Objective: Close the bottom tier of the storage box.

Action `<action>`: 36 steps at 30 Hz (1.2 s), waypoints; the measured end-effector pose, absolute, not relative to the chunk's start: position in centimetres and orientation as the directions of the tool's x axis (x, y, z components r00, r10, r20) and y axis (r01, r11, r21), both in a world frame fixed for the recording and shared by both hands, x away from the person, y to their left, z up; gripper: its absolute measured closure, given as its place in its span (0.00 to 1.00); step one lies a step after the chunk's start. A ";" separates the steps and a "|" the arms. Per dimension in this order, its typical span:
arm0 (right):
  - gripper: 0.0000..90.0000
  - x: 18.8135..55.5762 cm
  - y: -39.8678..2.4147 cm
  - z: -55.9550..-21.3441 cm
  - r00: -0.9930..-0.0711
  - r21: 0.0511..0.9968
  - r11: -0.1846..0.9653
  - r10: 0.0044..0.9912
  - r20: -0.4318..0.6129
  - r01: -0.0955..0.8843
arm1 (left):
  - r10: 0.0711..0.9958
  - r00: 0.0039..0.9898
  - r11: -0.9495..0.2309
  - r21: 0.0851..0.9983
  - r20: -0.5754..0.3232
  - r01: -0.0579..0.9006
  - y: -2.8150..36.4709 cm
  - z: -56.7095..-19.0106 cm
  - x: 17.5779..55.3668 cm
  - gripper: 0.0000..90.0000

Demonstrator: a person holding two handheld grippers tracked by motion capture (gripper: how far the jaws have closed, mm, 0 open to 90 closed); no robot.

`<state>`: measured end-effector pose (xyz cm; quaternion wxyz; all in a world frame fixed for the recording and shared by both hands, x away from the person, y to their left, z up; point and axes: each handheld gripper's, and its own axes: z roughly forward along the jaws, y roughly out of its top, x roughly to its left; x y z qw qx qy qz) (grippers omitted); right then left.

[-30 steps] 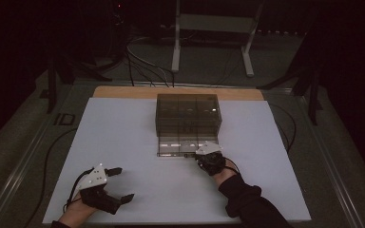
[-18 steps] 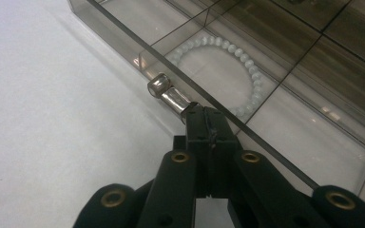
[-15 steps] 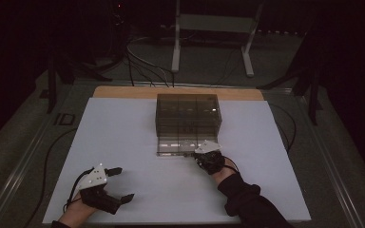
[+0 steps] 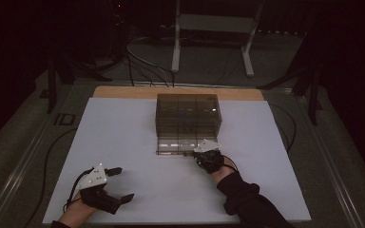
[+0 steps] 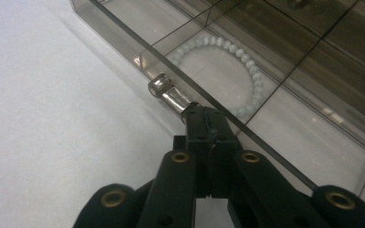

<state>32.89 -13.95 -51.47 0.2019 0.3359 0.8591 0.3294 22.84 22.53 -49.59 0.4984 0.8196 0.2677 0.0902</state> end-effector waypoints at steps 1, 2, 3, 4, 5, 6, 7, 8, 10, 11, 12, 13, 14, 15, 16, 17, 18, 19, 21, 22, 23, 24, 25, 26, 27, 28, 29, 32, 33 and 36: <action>1.00 32.9 -13.9 -51.5 -0.692 0.701 0.556 0.711 -0.124 0.446 | 0.529 0.840 -0.359 0.865 -0.120 0.349 22.5 -49.6 22.9 0.00; 1.00 33.0 -13.9 -51.5 -0.693 0.701 0.557 0.711 -0.124 0.446 | 0.530 0.840 -0.357 0.867 -0.120 0.349 22.5 -49.6 22.9 0.00; 1.00 33.0 -13.9 -51.5 -0.694 0.699 0.558 0.710 -0.123 0.448 | 0.529 0.840 -0.355 0.867 -0.121 0.349 22.5 -49.6 22.8 0.00; 1.00 33.1 -14.0 -51.4 -0.694 0.699 0.557 0.710 -0.120 0.449 | 0.529 0.840 -0.357 0.867 -0.120 0.348 22.5 -49.6 22.8 0.00; 1.00 33.1 -14.0 -51.4 -0.695 0.698 0.557 0.709 -0.119 0.450 | 0.529 0.841 -0.360 0.865 -0.118 0.348 22.5 -49.6 22.8 0.00; 1.00 33.1 -13.9 -51.4 -0.694 0.696 0.559 0.710 -0.121 0.450 | 0.529 0.840 -0.359 0.866 -0.119 0.349 22.5 -49.6 22.8 0.00; 1.00 33.1 -13.9 -51.4 -0.694 0.696 0.559 0.710 -0.120 0.451 | 0.530 0.840 -0.357 0.867 -0.120 0.349 22.5 -49.6 22.8 0.00; 1.00 33.2 -13.9 -51.5 -0.694 0.695 0.559 0.710 -0.120 0.452 | 0.530 0.840 -0.357 0.867 -0.119 0.349 22.5 -49.5 22.8 0.00; 1.00 33.2 -13.9 -51.5 -0.693 0.695 0.559 0.711 -0.120 0.453 | 0.529 0.840 -0.359 0.866 -0.118 0.348 22.5 -49.6 22.8 0.00; 1.00 33.3 -14.0 -51.5 -0.694 0.694 0.559 0.710 -0.119 0.453 | 0.529 0.840 -0.359 0.866 -0.120 0.349 22.5 -49.6 22.8 0.00; 1.00 33.3 -13.9 -51.5 -0.693 0.693 0.559 0.711 -0.119 0.455 | 0.529 0.840 -0.357 0.866 -0.121 0.350 22.5 -49.6 22.9 0.00; 1.00 33.3 -13.9 -51.5 -0.692 0.692 0.559 0.712 -0.118 0.456 | 0.529 0.840 -0.357 0.867 -0.120 0.349 22.5 -49.6 22.8 0.00; 1.00 33.4 -13.9 -51.5 -0.692 0.692 0.558 0.713 -0.116 0.458 | 0.529 0.840 -0.357 0.867 -0.120 0.348 22.5 -49.6 22.8 0.00; 1.00 33.4 -13.9 -51.5 -0.691 0.693 0.555 0.714 -0.112 0.461 | 0.528 0.841 -0.359 0.866 -0.119 0.348 22.5 -49.6 22.8 0.00; 1.00 33.5 -13.9 -51.5 -0.691 0.692 0.556 0.714 -0.115 0.460 | 0.529 0.840 -0.359 0.866 -0.119 0.349 22.5 -49.6 22.8 0.00; 1.00 33.5 -13.8 -51.5 -0.691 0.692 0.557 0.714 -0.116 0.459 | 0.529 0.840 -0.358 0.866 -0.120 0.349 22.6 -49.6 22.8 0.00; 1.00 33.6 -13.8 -51.5 -0.689 0.692 0.556 0.715 -0.116 0.461 | 0.529 0.840 -0.356 0.867 -0.120 0.349 22.6 -49.6 22.8 0.00; 1.00 33.6 -13.8 -51.5 -0.690 0.691 0.558 0.714 -0.117 0.460 | 0.529 0.840 -0.358 0.866 -0.119 0.348 22.5 -49.6 22.8 0.00; 1.00 33.8 -13.8 -51.4 -0.690 0.690 0.559 0.714 -0.119 0.460 | 0.529 0.840 -0.358 0.866 -0.120 0.350 22.5 -49.6 22.8 0.00; 1.00 33.9 -13.8 -51.4 -0.689 0.689 0.559 0.715 -0.118 0.462 | 0.530 0.840 -0.357 0.866 -0.120 0.349 22.6 -49.6 22.8 0.00; 1.00 33.9 -13.7 -51.4 -0.688 0.688 0.557 0.716 -0.115 0.464 | 0.530 0.839 -0.356 0.867 -0.121 0.350 22.6 -49.6 22.8 0.00; 1.00 34.0 -13.7 -51.4 -0.689 0.688 0.558 0.716 -0.115 0.465 | 0.530 0.840 -0.357 0.866 -0.120 0.349 22.5 -49.6 22.8 0.00; 1.00 34.0 -13.7 -51.4 -0.688 0.688 0.558 0.716 -0.115 0.465 | 0.529 0.840 -0.358 0.866 -0.120 0.349 22.5 -49.6 22.8 0.00; 1.00 34.1 -13.7 -51.4 -0.689 0.688 0.558 0.716 -0.116 0.465 | 0.529 0.840 -0.359 0.866 -0.120 0.349 22.5 -49.6 22.8 0.00; 1.00 34.1 -13.7 -51.4 -0.690 0.687 0.559 0.715 -0.116 0.464 | 0.529 0.840 -0.358 0.866 -0.120 0.349 22.5 -49.6 22.8 0.00; 1.00 34.1 -13.7 -51.4 -0.689 0.687 0.559 0.716 -0.116 0.465 | 0.530 0.840 -0.356 0.867 -0.120 0.349 22.6 -49.6 22.8 0.00; 1.00 34.2 -13.7 -51.4 -0.688 0.686 0.559 0.716 -0.117 0.465 | 0.530 0.840 -0.356 0.867 -0.120 0.349 22.5 -49.6 22.8 0.00; 1.00 34.3 -13.7 -51.4 -0.688 0.685 0.561 0.716 -0.119 0.466 | 0.529 0.840 -0.359 0.865 -0.119 0.349 22.5 -49.6 22.8 0.00; 1.00 34.3 -13.7 -51.4 -0.687 0.684 0.561 0.716 -0.120 0.465 | 0.529 0.840 -0.357 0.866 -0.121 0.350 22.5 -49.6 22.8 0.00; 1.00 34.4 -13.7 -51.4 -0.685 0.685 0.558 0.719 -0.117 0.469 | 0.529 0.840 -0.358 0.866 -0.120 0.348 22.5 -49.6 22.8 0.00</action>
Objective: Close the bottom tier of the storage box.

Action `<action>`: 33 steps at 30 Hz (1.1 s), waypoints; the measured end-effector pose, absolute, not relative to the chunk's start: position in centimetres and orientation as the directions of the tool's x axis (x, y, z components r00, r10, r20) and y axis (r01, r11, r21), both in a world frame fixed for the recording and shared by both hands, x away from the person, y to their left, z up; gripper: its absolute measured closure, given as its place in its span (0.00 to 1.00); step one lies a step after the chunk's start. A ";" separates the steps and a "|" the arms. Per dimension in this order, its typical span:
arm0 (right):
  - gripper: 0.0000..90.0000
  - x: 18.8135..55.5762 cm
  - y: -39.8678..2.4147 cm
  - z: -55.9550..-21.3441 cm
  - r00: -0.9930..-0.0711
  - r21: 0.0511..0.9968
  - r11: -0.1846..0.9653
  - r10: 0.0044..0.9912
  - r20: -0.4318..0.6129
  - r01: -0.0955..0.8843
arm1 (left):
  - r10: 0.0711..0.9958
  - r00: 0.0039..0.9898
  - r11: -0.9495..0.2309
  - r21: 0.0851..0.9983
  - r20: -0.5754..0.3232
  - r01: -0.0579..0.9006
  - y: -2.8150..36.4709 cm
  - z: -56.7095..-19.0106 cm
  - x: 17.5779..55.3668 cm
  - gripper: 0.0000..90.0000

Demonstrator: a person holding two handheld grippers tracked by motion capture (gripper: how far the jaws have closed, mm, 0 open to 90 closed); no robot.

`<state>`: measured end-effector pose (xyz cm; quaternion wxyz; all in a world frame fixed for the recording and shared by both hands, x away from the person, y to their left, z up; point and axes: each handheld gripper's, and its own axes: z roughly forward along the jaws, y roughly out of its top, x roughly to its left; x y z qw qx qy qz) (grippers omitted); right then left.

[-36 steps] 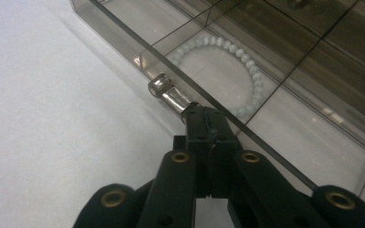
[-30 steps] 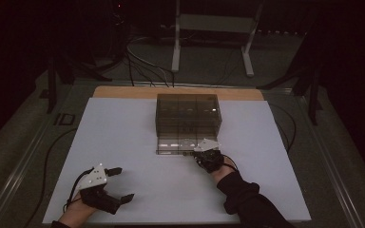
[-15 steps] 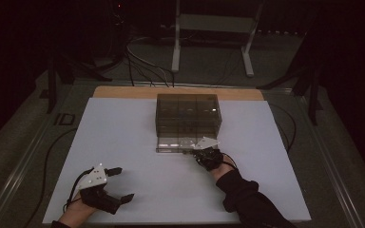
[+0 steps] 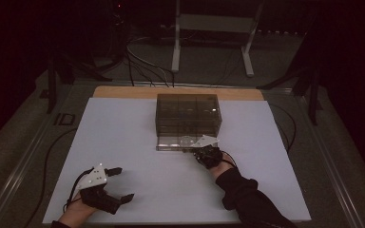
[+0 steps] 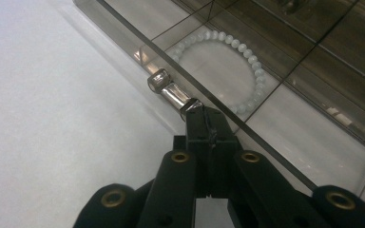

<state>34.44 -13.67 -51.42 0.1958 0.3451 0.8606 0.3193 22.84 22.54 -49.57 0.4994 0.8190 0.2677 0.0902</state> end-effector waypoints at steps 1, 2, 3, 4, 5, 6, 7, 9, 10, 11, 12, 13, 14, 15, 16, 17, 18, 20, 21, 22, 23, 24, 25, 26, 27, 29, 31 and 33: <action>1.00 34.5 -13.7 -51.4 -0.685 0.685 0.558 0.719 -0.117 0.469 | 0.529 0.840 -0.359 0.865 -0.120 0.349 22.5 -49.6 22.8 0.00; 1.00 34.5 -13.6 -51.4 -0.684 0.684 0.557 0.720 -0.116 0.471 | 0.529 0.840 -0.358 0.866 -0.120 0.349 22.5 -49.6 22.8 0.00; 1.00 34.6 -13.6 -51.4 -0.685 0.684 0.558 0.720 -0.116 0.470 | 0.529 0.840 -0.357 0.867 -0.120 0.349 22.5 -49.6 22.8 0.00; 1.00 34.6 -13.6 -51.4 -0.683 0.684 0.556 0.721 -0.115 0.472 | 0.529 0.840 -0.358 0.867 -0.119 0.348 22.5 -49.6 22.8 0.00; 1.00 34.7 -13.6 -51.4 -0.683 0.685 0.556 0.721 -0.115 0.471 | 0.529 0.840 -0.358 0.866 -0.120 0.349 22.5 -49.6 22.8 0.00; 1.00 34.7 -13.6 -51.4 -0.682 0.685 0.555 0.722 -0.115 0.472 | 0.529 0.840 -0.359 0.865 -0.119 0.349 22.5 -49.6 22.8 0.00; 1.00 34.8 -13.6 -51.4 -0.682 0.684 0.556 0.723 -0.116 0.473 | 0.529 0.840 -0.359 0.866 -0.119 0.349 22.5 -49.6 22.8 0.00; 1.00 34.8 -13.6 -51.4 -0.681 0.682 0.557 0.723 -0.117 0.474 | 0.529 0.840 -0.357 0.867 -0.120 0.349 22.5 -49.6 22.8 0.00; 1.00 34.8 -13.6 -51.4 -0.680 0.681 0.557 0.723 -0.118 0.475 | 0.529 0.840 -0.358 0.866 -0.119 0.348 22.5 -49.6 22.8 0.00; 1.00 34.9 -13.6 -51.4 -0.680 0.682 0.557 0.724 -0.119 0.474 | 0.529 0.840 -0.359 0.866 -0.120 0.349 22.5 -49.6 22.8 0.00; 1.00 34.9 -13.6 -51.4 -0.679 0.682 0.556 0.725 -0.118 0.475 | 0.529 0.840 -0.358 0.866 -0.120 0.349 22.5 -49.6 22.8 0.00; 1.00 35.0 -13.6 -51.4 -0.678 0.681 0.557 0.725 -0.120 0.475 | 0.529 0.840 -0.356 0.867 -0.121 0.349 22.5 -49.6 22.8 0.00; 1.00 35.0 -13.6 -51.4 -0.678 0.681 0.558 0.725 -0.122 0.474 | 0.529 0.840 -0.355 0.867 -0.122 0.349 22.5 -49.6 22.8 0.00; 1.00 35.1 -13.6 -51.3 -0.677 0.682 0.556 0.726 -0.120 0.475 | 0.529 0.840 -0.356 0.867 -0.122 0.349 22.5 -49.6 22.8 0.00; 1.00 35.2 -13.6 -51.3 -0.678 0.683 0.558 0.725 -0.123 0.472 | 0.528 0.840 -0.359 0.866 -0.120 0.349 22.5 -49.6 22.8 0.00; 1.00 35.2 -13.6 -51.2 -0.676 0.683 0.557 0.726 -0.125 0.473 | 0.528 0.840 -0.359 0.866 -0.120 0.349 22.5 -49.6 22.8 0.00; 1.00 35.3 -13.6 -51.2 -0.676 0.682 0.557 0.726 -0.124 0.473 | 0.529 0.840 -0.357 0.866 -0.121 0.350 22.5 -49.6 22.8 0.00; 1.00 35.4 -13.5 -51.1 -0.674 0.681 0.558 0.728 -0.126 0.474 | 0.529 0.840 -0.355 0.867 -0.122 0.350 22.5 -49.6 22.8 0.00; 1.00 35.5 -13.5 -51.1 -0.674 0.681 0.557 0.728 -0.126 0.475 | 0.529 0.840 -0.358 0.866 -0.121 0.350 22.5 -49.6 22.8 0.00; 1.00 35.5 -13.5 -51.1 -0.674 0.681 0.557 0.728 -0.126 0.475 | 0.529 0.840 -0.358 0.866 -0.121 0.350 22.5 -49.6 22.8 0.00; 1.00 35.6 -13.5 -51.1 -0.674 0.681 0.557 0.728 -0.125 0.476 | 0.529 0.840 -0.357 0.866 -0.121 0.350 22.6 -49.6 22.9 0.00; 1.00 35.6 -13.5 -51.1 -0.673 0.680 0.556 0.729 -0.124 0.477 | 0.530 0.839 -0.355 0.867 -0.122 0.350 22.6 -49.6 22.8 0.00; 1.00 35.7 -13.5 -51.1 -0.672 0.680 0.556 0.730 -0.126 0.477 | 0.529 0.840 -0.355 0.867 -0.122 0.350 22.5 -49.5 22.8 0.00; 1.00 35.7 -13.4 -51.1 -0.672 0.678 0.558 0.730 -0.127 0.478 | 0.529 0.840 -0.356 0.867 -0.121 0.349 22.5 -49.6 22.8 0.00; 1.00 35.8 -13.4 -51.1 -0.673 0.678 0.560 0.728 -0.130 0.476 | 0.529 0.840 -0.359 0.866 -0.120 0.349 22.5 -49.6 22.8 0.00; 1.00 36.0 -13.4 -51.1 -0.672 0.676 0.562 0.729 -0.133 0.476 | 0.530 0.839 -0.355 0.867 -0.122 0.350 22.6 -49.6 22.8 0.00; 1.00 36.1 -13.4 -51.1 -0.671 0.675 0.565 0.729 -0.138 0.475 | 0.529 0.840 -0.356 0.867 -0.122 0.350 22.6 -49.6 22.8 0.00; 1.00 36.3 -13.3 -51.1 -0.669 0.674 0.564 0.731 -0.138 0.477 | 0.529 0.840 -0.358 0.866 -0.120 0.350 22.6 -49.6 22.8 0.00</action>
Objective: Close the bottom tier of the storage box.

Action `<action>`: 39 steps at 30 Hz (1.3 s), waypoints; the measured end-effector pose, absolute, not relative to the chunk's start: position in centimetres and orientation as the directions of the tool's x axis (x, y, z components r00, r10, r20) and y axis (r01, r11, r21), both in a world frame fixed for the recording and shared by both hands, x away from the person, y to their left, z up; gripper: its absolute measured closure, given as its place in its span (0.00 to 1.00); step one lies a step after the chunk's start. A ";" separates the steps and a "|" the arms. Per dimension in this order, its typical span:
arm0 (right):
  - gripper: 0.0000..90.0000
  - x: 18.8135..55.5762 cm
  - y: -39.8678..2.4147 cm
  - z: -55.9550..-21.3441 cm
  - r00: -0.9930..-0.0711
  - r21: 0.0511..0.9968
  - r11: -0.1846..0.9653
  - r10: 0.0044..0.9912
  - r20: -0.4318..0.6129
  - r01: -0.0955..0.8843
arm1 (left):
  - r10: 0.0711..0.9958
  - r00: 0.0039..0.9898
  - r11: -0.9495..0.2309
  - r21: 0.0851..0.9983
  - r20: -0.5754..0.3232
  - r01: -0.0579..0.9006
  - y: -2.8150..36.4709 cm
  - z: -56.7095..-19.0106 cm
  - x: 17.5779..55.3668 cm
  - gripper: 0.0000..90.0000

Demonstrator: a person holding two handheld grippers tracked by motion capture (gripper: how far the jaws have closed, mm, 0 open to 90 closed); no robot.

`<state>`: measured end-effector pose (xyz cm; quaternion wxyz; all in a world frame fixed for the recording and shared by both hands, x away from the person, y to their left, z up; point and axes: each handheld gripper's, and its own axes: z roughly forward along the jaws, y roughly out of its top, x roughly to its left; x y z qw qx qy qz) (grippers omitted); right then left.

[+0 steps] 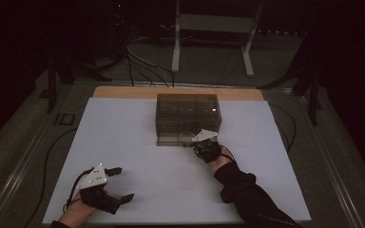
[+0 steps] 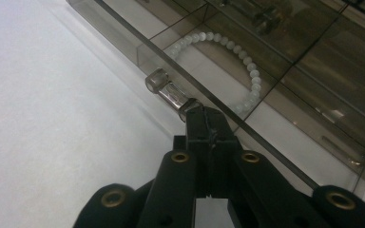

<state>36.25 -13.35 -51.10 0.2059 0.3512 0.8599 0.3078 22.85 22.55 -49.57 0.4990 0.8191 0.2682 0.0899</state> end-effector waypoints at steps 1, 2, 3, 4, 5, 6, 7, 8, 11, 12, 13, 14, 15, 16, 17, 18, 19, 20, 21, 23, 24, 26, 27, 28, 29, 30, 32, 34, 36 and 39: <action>1.00 36.3 -13.3 -51.1 -0.668 0.675 0.564 0.731 -0.140 0.476 | 0.529 0.840 -0.355 0.867 -0.122 0.350 22.6 -49.6 22.9 0.00; 1.00 36.4 -13.3 -51.1 -0.668 0.673 0.566 0.730 -0.141 0.476 | 0.530 0.839 -0.354 0.867 -0.122 0.349 22.6 -49.5 22.8 0.00; 1.00 36.5 -13.3 -51.1 -0.668 0.673 0.566 0.730 -0.141 0.476 | 0.529 0.840 -0.356 0.867 -0.122 0.350 22.6 -49.6 22.8 0.00; 1.00 36.5 -13.3 -51.1 -0.665 0.672 0.564 0.733 -0.140 0.480 | 0.528 0.840 -0.357 0.866 -0.121 0.350 22.5 -49.6 22.8 0.00; 1.00 36.6 -13.3 -51.1 -0.664 0.671 0.563 0.734 -0.140 0.482 | 0.529 0.840 -0.357 0.866 -0.120 0.349 22.5 -49.6 22.8 0.00; 1.00 36.6 -13.3 -51.1 -0.665 0.671 0.564 0.734 -0.141 0.480 | 0.529 0.840 -0.356 0.867 -0.121 0.349 22.5 -49.5 22.8 0.00; 1.00 36.7 -13.3 -51.1 -0.665 0.671 0.565 0.733 -0.142 0.480 | 0.529 0.840 -0.356 0.867 -0.120 0.349 22.5 -49.5 22.8 0.00; 1.00 36.7 -13.3 -51.1 -0.664 0.670 0.565 0.734 -0.143 0.481 | 0.529 0.840 -0.357 0.866 -0.120 0.349 22.5 -49.6 22.8 0.00; 1.00 36.9 -13.3 -51.1 -0.661 0.669 0.563 0.737 -0.141 0.485 | 0.528 0.841 -0.358 0.866 -0.120 0.349 22.5 -49.6 22.8 0.00; 1.00 37.0 -13.3 -51.1 -0.660 0.669 0.562 0.738 -0.140 0.486 | 0.528 0.841 -0.357 0.867 -0.120 0.348 22.5 -49.5 22.8 0.00; 1.00 37.0 -13.3 -51.1 -0.659 0.669 0.562 0.739 -0.141 0.487 | 0.528 0.841 -0.358 0.867 -0.119 0.347 22.5 -49.5 22.8 0.00; 1.00 37.1 -13.4 -51.1 -0.659 0.670 0.562 0.738 -0.143 0.485 | 0.527 0.841 -0.360 0.866 -0.119 0.348 22.5 -49.6 22.8 0.00; 1.00 37.2 -13.4 -51.2 -0.659 0.668 0.564 0.738 -0.144 0.485 | 0.527 0.841 -0.360 0.866 -0.119 0.348 22.5 -49.6 22.8 0.00; 1.00 37.2 -13.4 -51.2 -0.657 0.668 0.561 0.740 -0.143 0.488 | 0.528 0.841 -0.359 0.866 -0.119 0.348 22.5 -49.6 22.8 0.00; 1.00 37.3 -13.4 -51.2 -0.655 0.668 0.560 0.742 -0.143 0.489 | 0.528 0.841 -0.358 0.866 -0.120 0.348 22.5 -49.5 22.8 0.00; 1.00 37.3 -13.4 -51.3 -0.653 0.667 0.558 0.744 -0.140 0.494 | 0.528 0.841 -0.358 0.867 -0.120 0.348 22.5 -49.5 22.8 0.00; 1.00 37.4 -13.5 -51.3 -0.653 0.666 0.559 0.745 -0.140 0.494 | 0.528 0.841 -0.359 0.866 -0.119 0.348 22.5 -49.6 22.8 0.00; 1.00 37.4 -13.5 -51.3 -0.652 0.666 0.559 0.745 -0.142 0.494 | 0.528 0.841 -0.360 0.866 -0.119 0.348 22.5 -49.6 22.8 0.00; 1.00 37.5 -13.5 -51.3 -0.652 0.666 0.559 0.745 -0.142 0.494 | 0.528 0.841 -0.359 0.866 -0.119 0.348 22.5 -49.6 22.8 0.00; 1.00 37.6 -13.4 -51.3 -0.651 0.664 0.561 0.745 -0.145 0.494 | 0.528 0.841 -0.357 0.867 -0.119 0.348 22.5 -49.5 22.8 0.00; 1.00 37.7 -13.4 -51.3 -0.652 0.664 0.561 0.745 -0.145 0.494 | 0.528 0.841 -0.358 0.867 -0.119 0.348 22.5 -49.5 22.8 0.00; 1.00 37.8 -13.4 -51.3 -0.651 0.663 0.562 0.745 -0.147 0.494 | 0.528 0.841 -0.359 0.866 -0.119 0.348 22.5 -49.6 22.8 0.00; 1.00 37.8 -13.4 -51.3 -0.650 0.663 0.562 0.745 -0.147 0.495 | 0.528 0.841 -0.358 0.866 -0.119 0.348 22.5 -49.5 22.8 0.00; 1.00 37.9 -13.3 -51.3 -0.650 0.662 0.561 0.746 -0.145 0.496 | 0.528 0.841 -0.358 0.867 -0.119 0.348 22.5 -49.5 22.8 0.00; 1.00 38.0 -13.3 -51.3 -0.649 0.663 0.561 0.747 -0.146 0.496 | 0.528 0.841 -0.358 0.867 -0.119 0.348 22.5 -49.5 22.8 0.00; 1.00 38.1 -13.3 -51.3 -0.648 0.663 0.561 0.747 -0.147 0.496 | 0.528 0.841 -0.359 0.866 -0.119 0.348 22.5 -49.6 22.8 0.00; 1.00 38.2 -13.3 -51.3 -0.647 0.662 0.560 0.748 -0.146 0.498 | 0.528 0.841 -0.358 0.866 -0.120 0.348 22.5 -49.5 22.8 0.00; 1.00 38.3 -13.3 -51.3 -0.647 0.662 0.560 0.749 -0.146 0.498 | 0.528 0.841 -0.357 0.867 -0.119 0.348 22.5 -49.5 22.8 0.00; 1.00 38.4 -13.3 -51.2 -0.646 0.662 0.559 0.749 -0.146 0.500 | 0.528 0.841 -0.359 0.866 -0.119 0.348 22.5 -49.6 22.8 0.00; 1.00 38.5 -13.3 -51.2 -0.645 0.661 0.560 0.750 -0.147 0.500 | 0.528 0.841 -0.357 0.867 -0.120 0.348 22.5 -49.5 22.8 0.00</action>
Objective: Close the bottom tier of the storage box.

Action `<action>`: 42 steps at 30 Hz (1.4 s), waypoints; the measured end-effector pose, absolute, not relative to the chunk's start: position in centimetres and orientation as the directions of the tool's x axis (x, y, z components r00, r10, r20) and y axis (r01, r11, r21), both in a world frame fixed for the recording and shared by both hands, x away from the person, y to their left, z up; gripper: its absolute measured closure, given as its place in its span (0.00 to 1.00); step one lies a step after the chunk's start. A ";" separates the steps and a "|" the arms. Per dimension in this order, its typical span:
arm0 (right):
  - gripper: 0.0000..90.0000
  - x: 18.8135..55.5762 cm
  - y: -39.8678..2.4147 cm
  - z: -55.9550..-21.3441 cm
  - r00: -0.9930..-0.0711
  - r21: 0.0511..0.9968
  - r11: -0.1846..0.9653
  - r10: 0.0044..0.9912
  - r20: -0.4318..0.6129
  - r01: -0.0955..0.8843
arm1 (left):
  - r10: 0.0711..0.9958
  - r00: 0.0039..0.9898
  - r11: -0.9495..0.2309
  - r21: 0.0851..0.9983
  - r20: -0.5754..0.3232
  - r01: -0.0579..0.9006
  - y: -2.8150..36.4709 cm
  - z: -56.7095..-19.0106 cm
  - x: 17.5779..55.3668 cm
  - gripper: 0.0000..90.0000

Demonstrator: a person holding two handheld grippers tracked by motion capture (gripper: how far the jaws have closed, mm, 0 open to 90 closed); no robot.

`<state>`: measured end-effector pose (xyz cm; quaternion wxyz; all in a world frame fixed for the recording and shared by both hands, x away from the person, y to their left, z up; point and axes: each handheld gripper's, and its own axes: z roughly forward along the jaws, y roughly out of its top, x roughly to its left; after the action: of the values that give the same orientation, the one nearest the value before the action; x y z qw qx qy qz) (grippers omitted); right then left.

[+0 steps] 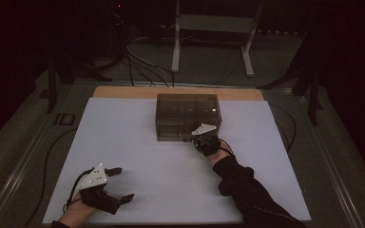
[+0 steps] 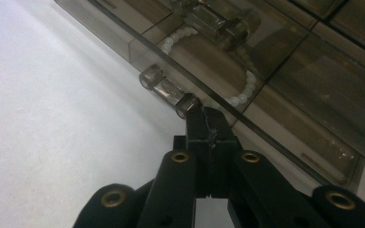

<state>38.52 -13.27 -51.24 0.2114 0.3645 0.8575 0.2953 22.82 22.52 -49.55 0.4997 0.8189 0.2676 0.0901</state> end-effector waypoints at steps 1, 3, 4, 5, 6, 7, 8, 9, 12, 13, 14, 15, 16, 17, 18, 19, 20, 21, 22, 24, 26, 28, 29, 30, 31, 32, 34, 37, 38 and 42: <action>1.00 38.6 -13.3 -51.2 -0.645 0.660 0.560 0.750 -0.147 0.501 | 0.528 0.841 -0.359 0.866 -0.118 0.347 22.5 -49.6 22.8 0.00; 1.00 38.7 -13.2 -51.2 -0.644 0.660 0.561 0.750 -0.151 0.500 | 0.528 0.841 -0.360 0.866 -0.118 0.347 22.5 -49.6 22.8 0.00; 1.00 38.8 -13.2 -51.2 -0.643 0.659 0.561 0.751 -0.150 0.501 | 0.528 0.841 -0.358 0.866 -0.119 0.348 22.5 -49.6 22.8 0.00; 1.00 38.8 -13.2 -51.2 -0.643 0.659 0.561 0.751 -0.150 0.501 | 0.529 0.840 -0.356 0.867 -0.120 0.348 22.5 -49.5 22.8 0.00; 1.00 38.9 -13.2 -51.2 -0.642 0.659 0.561 0.751 -0.151 0.501 | 0.528 0.841 -0.357 0.867 -0.119 0.348 22.5 -49.5 22.8 0.00; 1.00 38.9 -13.2 -51.2 -0.642 0.659 0.560 0.752 -0.151 0.502 | 0.528 0.841 -0.359 0.866 -0.119 0.347 22.5 -49.6 22.8 0.00; 1.00 38.9 -13.2 -51.2 -0.642 0.659 0.561 0.752 -0.152 0.501 | 0.527 0.841 -0.359 0.866 -0.119 0.347 22.5 -49.6 22.8 0.00; 1.00 39.0 -13.2 -51.2 -0.642 0.659 0.562 0.751 -0.153 0.500 | 0.528 0.841 -0.359 0.866 -0.119 0.348 22.5 -49.6 22.8 0.00; 1.00 39.2 -13.1 -51.2 -0.639 0.660 0.559 0.754 -0.152 0.502 | 0.527 0.841 -0.357 0.867 -0.120 0.347 22.5 -49.6 22.8 0.00; 1.00 39.2 -13.1 -51.2 -0.638 0.660 0.558 0.755 -0.151 0.503 | 0.528 0.841 -0.358 0.867 -0.119 0.347 22.5 -49.6 22.8 0.00; 1.00 39.3 -13.1 -51.2 -0.639 0.660 0.558 0.754 -0.152 0.503 | 0.528 0.841 -0.358 0.867 -0.120 0.348 22.5 -49.6 22.8 0.00; 1.00 39.3 -13.1 -51.2 -0.638 0.660 0.557 0.755 -0.152 0.503 | 0.529 0.840 -0.357 0.867 -0.119 0.348 22.5 -49.5 22.8 0.00; 1.00 39.3 -13.1 -51.3 -0.637 0.661 0.557 0.756 -0.152 0.503 | 0.529 0.840 -0.357 0.867 -0.119 0.348 22.5 -49.5 22.8 0.00; 1.00 39.4 -13.1 -51.3 -0.636 0.662 0.556 0.756 -0.151 0.503 | 0.528 0.841 -0.358 0.867 -0.119 0.347 22.5 -49.5 22.8 0.00; 1.00 39.4 -13.1 -51.3 -0.636 0.662 0.557 0.756 -0.153 0.502 | 0.528 0.841 -0.359 0.866 -0.118 0.347 22.5 -49.6 22.8 0.00; 1.00 39.4 -13.1 -51.3 -0.636 0.662 0.557 0.756 -0.153 0.502 | 0.528 0.841 -0.359 0.866 -0.119 0.348 22.5 -49.6 22.8 0.00; 1.00 39.4 -13.1 -51.3 -0.637 0.662 0.557 0.756 -0.153 0.502 | 0.528 0.841 -0.358 0.867 -0.119 0.347 22.5 -49.6 22.8 0.00; 1.00 39.4 -13.1 -51.3 -0.637 0.660 0.561 0.755 -0.157 0.501 | 0.528 0.841 -0.357 0.867 -0.120 0.348 22.5 -49.5 22.8 0.00; 1.00 39.5 -13.1 -51.3 -0.636 0.659 0.560 0.755 -0.157 0.502 | 0.528 0.841 -0.357 0.867 -0.120 0.348 22.5 -49.5 22.8 0.00; 1.00 39.6 -13.1 -51.4 -0.635 0.658 0.558 0.757 -0.156 0.505 | 0.528 0.841 -0.359 0.866 -0.119 0.347 22.5 -49.6 22.8 0.00; 1.00 39.6 -13.1 -51.4 -0.633 0.658 0.557 0.759 -0.155 0.506 | 0.528 0.840 -0.356 0.867 -0.120 0.348 22.5 -49.6 22.8 0.00; 1.00 39.7 -13.1 -51.4 -0.633 0.657 0.560 0.758 -0.160 0.505 | 0.527 0.841 -0.357 0.867 -0.120 0.348 22.5 -49.6 22.8 0.00; 1.00 39.8 -13.1 -51.4 -0.631 0.658 0.559 0.759 -0.160 0.505 | 0.527 0.841 -0.359 0.866 -0.119 0.348 22.5 -49.6 22.8 0.00; 1.00 39.8 -13.1 -51.4 -0.629 0.660 0.554 0.762 -0.156 0.507 | 0.528 0.841 -0.357 0.867 -0.121 0.348 22.5 -49.6 22.8 0.00; 1.00 39.9 -13.1 -51.4 -0.628 0.660 0.554 0.762 -0.158 0.507 | 0.528 0.841 -0.356 0.867 -0.121 0.348 22.5 -49.6 22.8 0.00; 1.00 39.9 -13.1 -51.4 -0.628 0.659 0.555 0.762 -0.159 0.507 | 0.528 0.841 -0.355 0.868 -0.121 0.348 22.5 -49.6 22.8 0.00; 1.00 40.0 -13.0 -51.4 -0.628 0.658 0.559 0.761 -0.164 0.505 | 0.527 0.841 -0.358 0.866 -0.120 0.348 22.5 -49.6 22.8 0.00; 1.00 40.0 -12.9 -51.3 -0.628 0.659 0.559 0.760 -0.166 0.503 | 0.527 0.841 -0.356 0.867 -0.122 0.349 22.5 -49.6 22.8 0.00; 1.00 40.1 -12.9 -51.3 -0.629 0.659 0.559 0.760 -0.165 0.503 | 0.527 0.841 -0.357 0.866 -0.122 0.349 22.5 -49.6 22.9 0.00; 1.00 40.3 -12.8 -51.2 -0.630 0.659 0.563 0.758 -0.169 0.500 | 0.527 0.841 -0.357 0.866 -0.122 0.349 22.5 -49.6 22.9 0.00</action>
<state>40.25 -12.80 -51.17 0.2230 0.3675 0.8553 0.2893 22.86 22.53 -49.59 0.5001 0.8188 0.2675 0.0887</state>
